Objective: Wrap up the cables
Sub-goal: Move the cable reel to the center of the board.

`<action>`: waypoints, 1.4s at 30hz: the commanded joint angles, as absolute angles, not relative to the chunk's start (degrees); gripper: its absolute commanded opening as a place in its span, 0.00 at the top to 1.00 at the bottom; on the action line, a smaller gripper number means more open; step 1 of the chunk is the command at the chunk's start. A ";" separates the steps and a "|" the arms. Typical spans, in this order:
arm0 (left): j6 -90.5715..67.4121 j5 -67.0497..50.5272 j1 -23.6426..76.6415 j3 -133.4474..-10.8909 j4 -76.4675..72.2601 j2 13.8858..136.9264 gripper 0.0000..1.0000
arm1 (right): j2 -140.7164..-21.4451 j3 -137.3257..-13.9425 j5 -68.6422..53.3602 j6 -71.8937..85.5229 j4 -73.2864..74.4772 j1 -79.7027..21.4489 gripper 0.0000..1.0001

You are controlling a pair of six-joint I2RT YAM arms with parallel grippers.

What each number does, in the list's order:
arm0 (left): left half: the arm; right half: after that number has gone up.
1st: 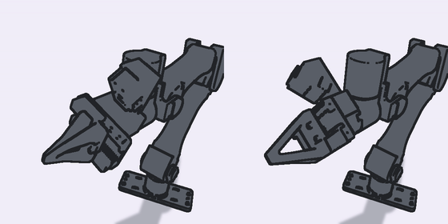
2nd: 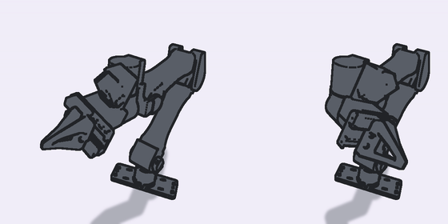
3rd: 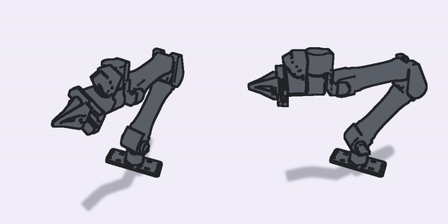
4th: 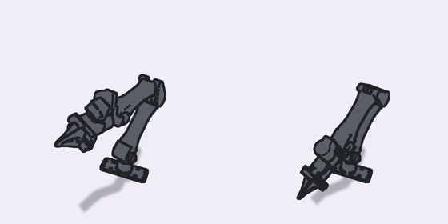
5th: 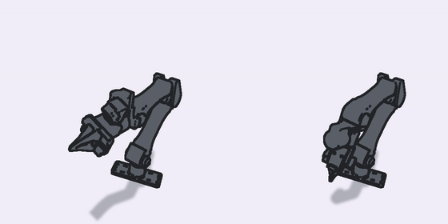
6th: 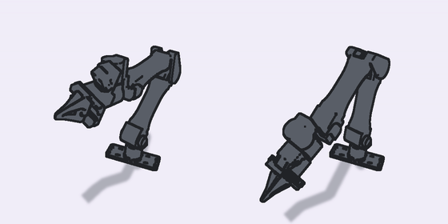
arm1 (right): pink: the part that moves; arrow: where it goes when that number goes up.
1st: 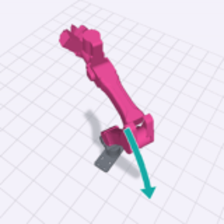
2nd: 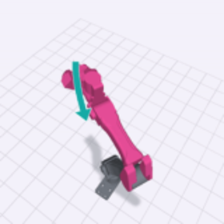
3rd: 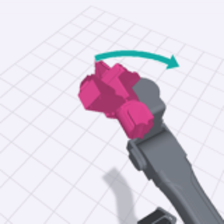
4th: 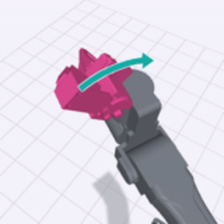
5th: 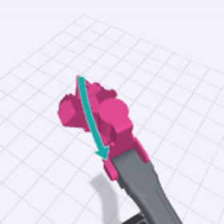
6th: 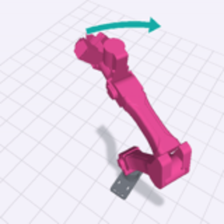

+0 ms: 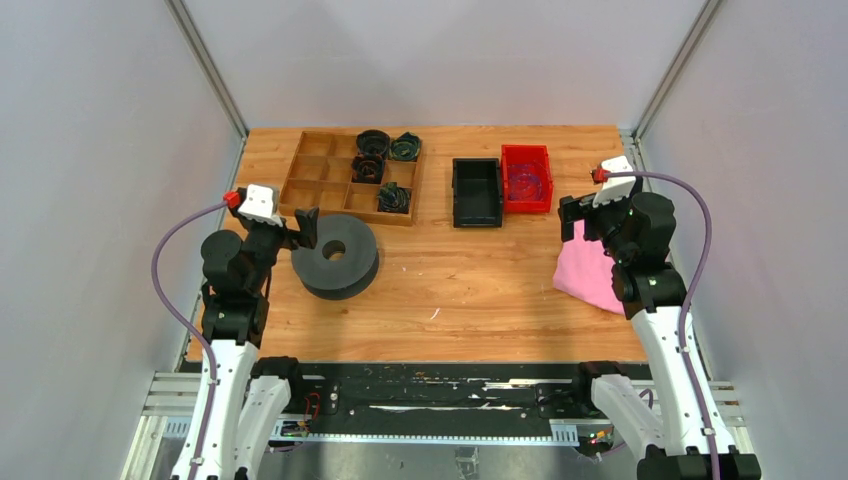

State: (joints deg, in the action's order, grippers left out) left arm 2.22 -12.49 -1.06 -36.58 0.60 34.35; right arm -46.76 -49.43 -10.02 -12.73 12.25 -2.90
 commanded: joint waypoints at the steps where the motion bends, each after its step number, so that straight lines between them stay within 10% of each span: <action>1: 3.49 -12.33 -1.72 -38.63 2.02 34.58 0.02 | -46.09 -48.83 -9.33 -13.79 11.11 -3.69 0.01; 19: 13.46 -29.40 -0.47 -43.49 15.96 43.20 0.02 | -48.89 -48.36 -13.16 -16.01 11.97 -3.69 0.01; 42: 13.80 -12.87 17.83 -50.39 31.66 69.61 0.02 | -51.40 -47.18 -14.02 -16.90 11.51 -3.67 0.01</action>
State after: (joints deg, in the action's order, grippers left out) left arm 15.84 -13.65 17.26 -47.51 29.43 66.43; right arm -51.33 -47.90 -13.93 -16.12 12.29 -2.90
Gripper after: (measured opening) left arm 0.980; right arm 0.989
